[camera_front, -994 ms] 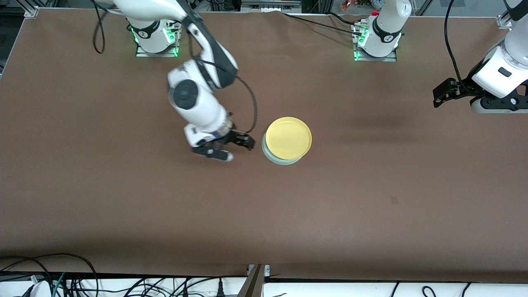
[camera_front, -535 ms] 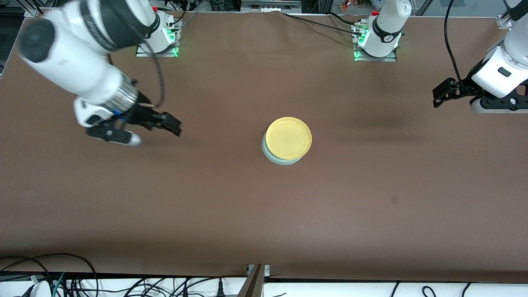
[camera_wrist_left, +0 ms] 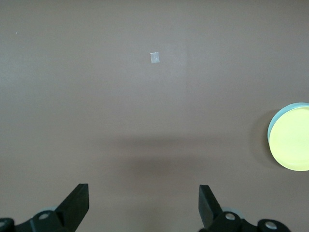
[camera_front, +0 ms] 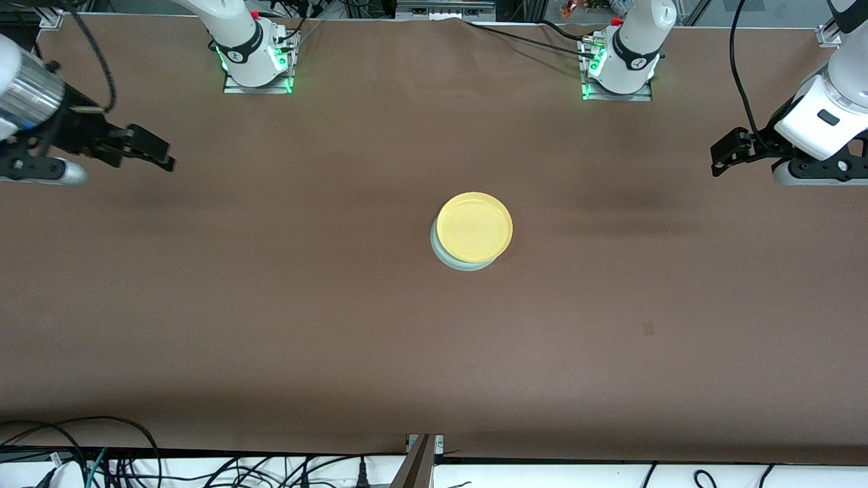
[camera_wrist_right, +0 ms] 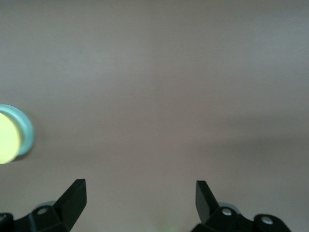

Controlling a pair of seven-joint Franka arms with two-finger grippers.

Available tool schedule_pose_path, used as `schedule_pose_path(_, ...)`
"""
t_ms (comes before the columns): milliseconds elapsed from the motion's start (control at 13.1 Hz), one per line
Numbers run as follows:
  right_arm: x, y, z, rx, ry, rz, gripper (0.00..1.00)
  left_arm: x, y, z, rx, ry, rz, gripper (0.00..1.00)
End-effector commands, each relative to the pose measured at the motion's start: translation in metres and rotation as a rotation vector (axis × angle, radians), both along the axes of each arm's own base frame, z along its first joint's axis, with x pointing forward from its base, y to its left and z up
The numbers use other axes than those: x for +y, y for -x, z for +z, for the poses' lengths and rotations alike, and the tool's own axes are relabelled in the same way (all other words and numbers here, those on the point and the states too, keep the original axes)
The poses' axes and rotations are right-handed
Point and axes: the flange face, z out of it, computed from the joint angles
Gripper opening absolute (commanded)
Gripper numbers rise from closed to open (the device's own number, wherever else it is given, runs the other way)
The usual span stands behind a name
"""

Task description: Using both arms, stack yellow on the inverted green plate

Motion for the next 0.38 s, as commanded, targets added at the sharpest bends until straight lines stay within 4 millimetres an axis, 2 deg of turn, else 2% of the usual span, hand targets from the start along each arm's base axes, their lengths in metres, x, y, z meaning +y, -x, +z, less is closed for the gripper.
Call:
schedule_pose_path(0, -0.0069, 0.0103, 0.0063, -0.009, 0.036, 0.08, 1.0, 0.0017, 0.0058, 0.0034, -0.013, -0.026, -0.017, 1.0)
schedule_pose_path(306, -0.0016, 0.0069, 0.0073, -0.015, 0.04, 0.094, 1.0, 0.0009, 0.0058, 0.0034, -0.013, -0.026, -0.019, 1.0)
